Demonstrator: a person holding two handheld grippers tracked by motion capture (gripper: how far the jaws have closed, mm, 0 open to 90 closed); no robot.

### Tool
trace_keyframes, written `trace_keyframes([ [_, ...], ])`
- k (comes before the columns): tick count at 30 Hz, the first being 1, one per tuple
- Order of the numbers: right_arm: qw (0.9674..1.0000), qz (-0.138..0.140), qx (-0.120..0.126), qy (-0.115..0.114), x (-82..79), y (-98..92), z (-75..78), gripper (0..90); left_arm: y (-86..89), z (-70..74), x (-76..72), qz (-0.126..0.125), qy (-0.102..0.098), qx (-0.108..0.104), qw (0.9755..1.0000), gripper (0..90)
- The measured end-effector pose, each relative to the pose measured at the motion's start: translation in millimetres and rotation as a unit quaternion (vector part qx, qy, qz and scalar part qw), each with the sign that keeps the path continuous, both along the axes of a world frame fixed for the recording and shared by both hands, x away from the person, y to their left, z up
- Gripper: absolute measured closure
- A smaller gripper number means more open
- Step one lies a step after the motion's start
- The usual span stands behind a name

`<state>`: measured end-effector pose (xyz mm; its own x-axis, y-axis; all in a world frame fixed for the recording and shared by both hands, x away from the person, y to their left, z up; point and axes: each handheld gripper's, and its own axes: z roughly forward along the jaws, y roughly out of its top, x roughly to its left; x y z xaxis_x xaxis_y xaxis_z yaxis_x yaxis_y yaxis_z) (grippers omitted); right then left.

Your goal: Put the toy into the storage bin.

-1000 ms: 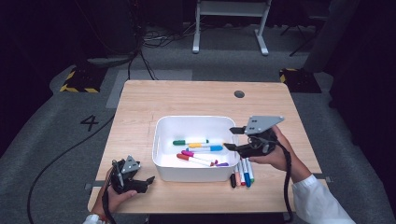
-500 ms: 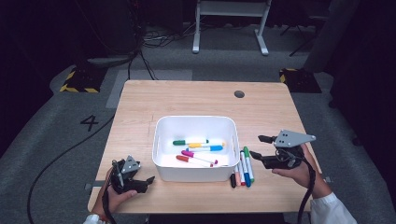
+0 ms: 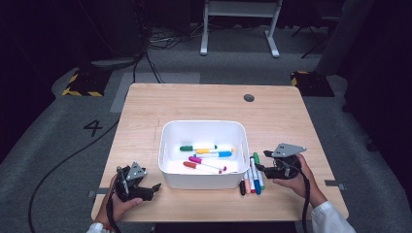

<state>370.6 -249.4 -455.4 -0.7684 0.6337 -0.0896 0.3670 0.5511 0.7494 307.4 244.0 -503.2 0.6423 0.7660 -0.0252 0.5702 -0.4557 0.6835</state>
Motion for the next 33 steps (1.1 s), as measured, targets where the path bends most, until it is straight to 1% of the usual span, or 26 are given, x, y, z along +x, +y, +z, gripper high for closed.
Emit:
trace_keyframes([
  [1,1.0000,0.000,0.000,0.000,0.0,0.0,0.0,38.3,0.0,0.0,0.0,0.000,0.000,0.000,1.0000,15.3],
  [2,0.9999,-0.006,-0.004,0.008,3.1,-0.7,-6.9,38.5,0.0,0.0,0.0,0.000,0.000,0.000,1.0000,15.3],
  [3,0.9999,-0.006,-0.004,0.008,3.1,-0.7,-6.9,38.5,0.0,0.0,0.0,0.000,0.000,0.000,1.0000,15.3],
  [4,0.9999,-0.007,-0.006,0.013,4.8,-2.0,-11.2,38.7,0.0,0.0,0.0,0.000,0.000,0.000,1.0000,15.3],
  [9,0.9996,-0.017,-0.014,0.020,8.8,-5.0,-18.4,39.4,0.0,0.0,0.0,0.000,0.000,0.000,1.0000,15.3],
  [10,0.9994,-0.020,-0.014,0.026,9.7,-6.1,-20.1,39.5,0.0,0.0,0.0,0.000,0.000,0.000,1.0000,15.3],
  [11,0.9993,-0.021,-0.017,0.025,10.8,-7.6,-21.7,39.8,0.0,0.0,0.0,0.000,0.000,0.000,1.0000,15.3],
  [13,0.9992,-0.024,-0.017,0.027,11.1,-8.3,-22.6,39.7,0.0,0.0,0.0,0.000,0.000,0.000,1.0000,15.3],
  [14,0.9991,-0.026,-0.007,0.033,12.4,-11.6,-23.9,40.1,0.0,0.0,0.0,0.000,0.000,0.000,1.0000,15.3],
  [18,0.9989,-0.032,-0.005,0.035,13.0,-13.8,-23.9,40.3,0.0,0.0,0.0,0.000,0.000,0.000,1.0000,15.3],
  [23,0.9990,-0.030,-0.002,0.034,12.7,-11.2,-24.4,40.0,0.0,0.0,0.0,0.000,0.000,0.000,1.0000,15.3],
  [27,0.9992,-0.029,0.002,0.029,12.1,-8.4,-25.0,39.8,0.0,0.0,0.0,0.000,0.000,0.000,1.0000,15.3],
  [28,0.9992,-0.027,-0.001,0.030,12.0,-8.0,-25.0,39.6,0.0,0.0,0.0,0.000,0.000,0.000,1.0000,15.3],
  [30,0.9991,-0.028,0.002,0.032,11.9,-6.2,-26.8,39.5,0.0,0.0,0.0,0.000,0.000,0.000,1.0000,15.3],
  [32,0.9991,-0.024,-0.006,0.034,11.9,-4.9,-28.0,39.4,0.0,0.0,-0.1,0.000,0.000,0.000,1.0000,15.3],
  [33,0.9990,-0.025,-0.006,0.036,11.7,-4.2,-28.4,39.5,0.0,0.0,0.0,0.000,0.000,0.000,1.0000,15.3],
])
